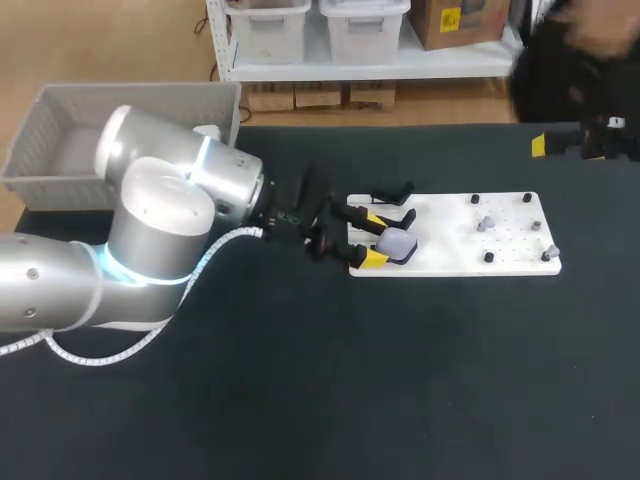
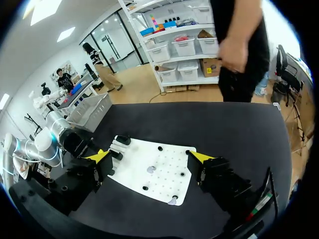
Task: Pick up each earbud case from the left stands, insert the matching earbuds, close the lid, and place the case in the box.
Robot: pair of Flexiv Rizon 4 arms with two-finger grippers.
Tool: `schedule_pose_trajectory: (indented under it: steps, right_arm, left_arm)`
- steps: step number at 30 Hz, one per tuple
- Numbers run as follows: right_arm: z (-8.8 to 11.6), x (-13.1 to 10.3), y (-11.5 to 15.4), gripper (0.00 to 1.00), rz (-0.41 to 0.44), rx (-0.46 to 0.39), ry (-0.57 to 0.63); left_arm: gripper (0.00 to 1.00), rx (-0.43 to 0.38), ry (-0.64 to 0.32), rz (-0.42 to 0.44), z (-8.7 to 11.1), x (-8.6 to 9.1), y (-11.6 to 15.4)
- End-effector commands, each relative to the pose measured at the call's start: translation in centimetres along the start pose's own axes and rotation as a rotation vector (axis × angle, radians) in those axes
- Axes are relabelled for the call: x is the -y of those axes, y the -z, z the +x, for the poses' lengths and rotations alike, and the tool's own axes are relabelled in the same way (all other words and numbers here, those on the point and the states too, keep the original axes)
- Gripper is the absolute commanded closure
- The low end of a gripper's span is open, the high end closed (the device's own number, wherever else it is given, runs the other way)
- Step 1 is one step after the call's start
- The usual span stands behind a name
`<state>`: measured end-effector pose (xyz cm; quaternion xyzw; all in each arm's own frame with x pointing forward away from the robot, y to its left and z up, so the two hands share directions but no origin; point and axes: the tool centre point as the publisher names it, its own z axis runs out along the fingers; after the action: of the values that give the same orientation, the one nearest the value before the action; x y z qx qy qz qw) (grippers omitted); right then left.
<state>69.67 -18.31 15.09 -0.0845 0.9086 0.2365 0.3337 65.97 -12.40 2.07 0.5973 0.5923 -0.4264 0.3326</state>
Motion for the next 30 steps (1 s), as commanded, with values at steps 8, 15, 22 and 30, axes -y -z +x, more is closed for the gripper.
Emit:
schedule_pose_trajectory:
  steps: [8,15,22,30]
  right_arm:
    - [0.0,0.12,-0.08,0.0,-0.005,0.0,0.001]
    - [0.0,0.12,-0.08,0.0,-0.005,0.0,0.001]
    - [0.0,0.12,-0.08,0.0,-0.005,0.0,0.001]
    - [0.0,0.12,-0.08,0.0,-0.005,0.0,0.001]
  left_arm:
    - [0.42,-0.005,0.001,0.022,0.2,-0.7,-0.56]
    - [0.47,-0.005,0.0,0.032,0.2,-0.72,-0.81]
    - [0.51,-0.004,-0.005,0.041,0.17,-0.76,-0.96]
    - [0.7,-0.001,-0.013,0.056,0.09,-0.39,-1.17]
